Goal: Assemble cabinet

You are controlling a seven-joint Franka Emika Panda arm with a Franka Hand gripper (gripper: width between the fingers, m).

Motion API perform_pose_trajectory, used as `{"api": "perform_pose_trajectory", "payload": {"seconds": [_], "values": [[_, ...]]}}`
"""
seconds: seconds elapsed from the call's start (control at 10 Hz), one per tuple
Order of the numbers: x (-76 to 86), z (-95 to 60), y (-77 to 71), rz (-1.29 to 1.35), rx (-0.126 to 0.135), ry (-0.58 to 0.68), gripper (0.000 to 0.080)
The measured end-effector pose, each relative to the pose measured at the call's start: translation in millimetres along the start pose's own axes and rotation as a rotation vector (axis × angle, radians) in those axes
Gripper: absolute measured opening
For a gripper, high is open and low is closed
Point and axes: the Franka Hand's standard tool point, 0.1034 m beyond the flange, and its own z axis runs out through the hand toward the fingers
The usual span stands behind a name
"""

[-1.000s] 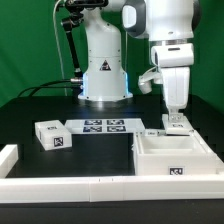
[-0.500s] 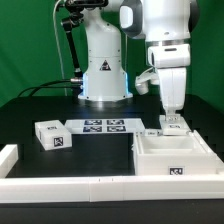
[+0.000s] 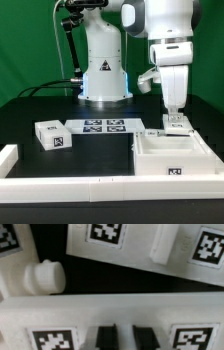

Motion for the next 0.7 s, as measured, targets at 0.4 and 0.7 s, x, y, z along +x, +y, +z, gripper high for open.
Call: {"api": "perform_pose_trajectory", "payload": {"seconds": [0.4,0.7], "values": [[1.0,-1.9,13.1,0.004,0.015,-0.012,0.007],[0.9,1.6,20.5,0.011,0.021,-0.011,0.007]]}}
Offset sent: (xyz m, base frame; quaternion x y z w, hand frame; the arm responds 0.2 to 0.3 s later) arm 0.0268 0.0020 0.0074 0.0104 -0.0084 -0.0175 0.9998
